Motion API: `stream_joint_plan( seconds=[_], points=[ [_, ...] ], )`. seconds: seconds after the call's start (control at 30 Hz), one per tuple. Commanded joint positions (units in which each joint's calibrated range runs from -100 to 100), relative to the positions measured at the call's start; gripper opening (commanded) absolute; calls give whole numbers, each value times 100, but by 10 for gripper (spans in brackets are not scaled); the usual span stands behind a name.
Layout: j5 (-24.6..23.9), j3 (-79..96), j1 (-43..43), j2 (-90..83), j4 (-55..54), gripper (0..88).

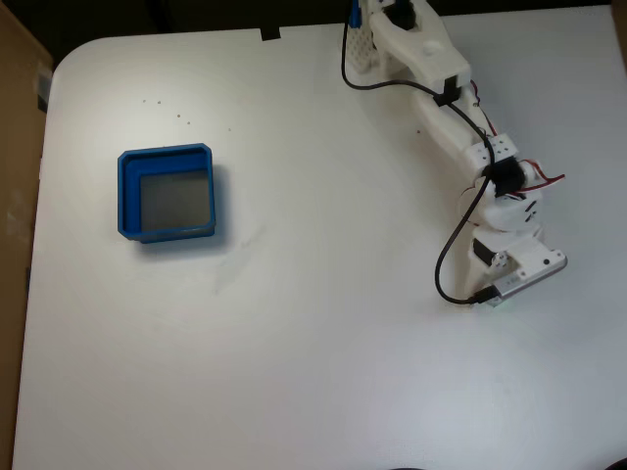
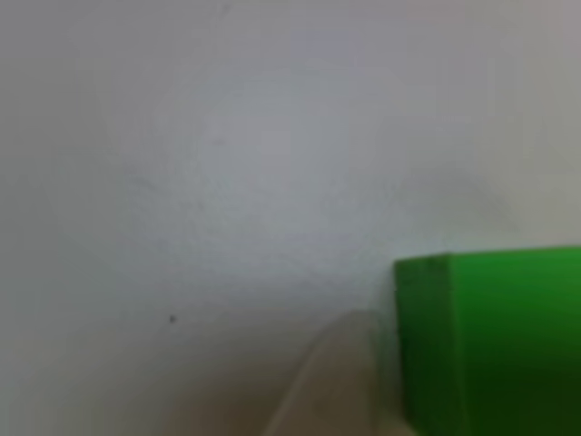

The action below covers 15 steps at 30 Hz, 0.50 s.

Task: Pick up green cube and drop it in the blue box

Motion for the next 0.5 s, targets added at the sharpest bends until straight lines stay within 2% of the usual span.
stream_joint_plan(
  seconds=[0.0,0.47],
  points=[
    [15,-315,26,-87,-126,361],
    [24,-315,12,-121,-118,348]
  ],
)
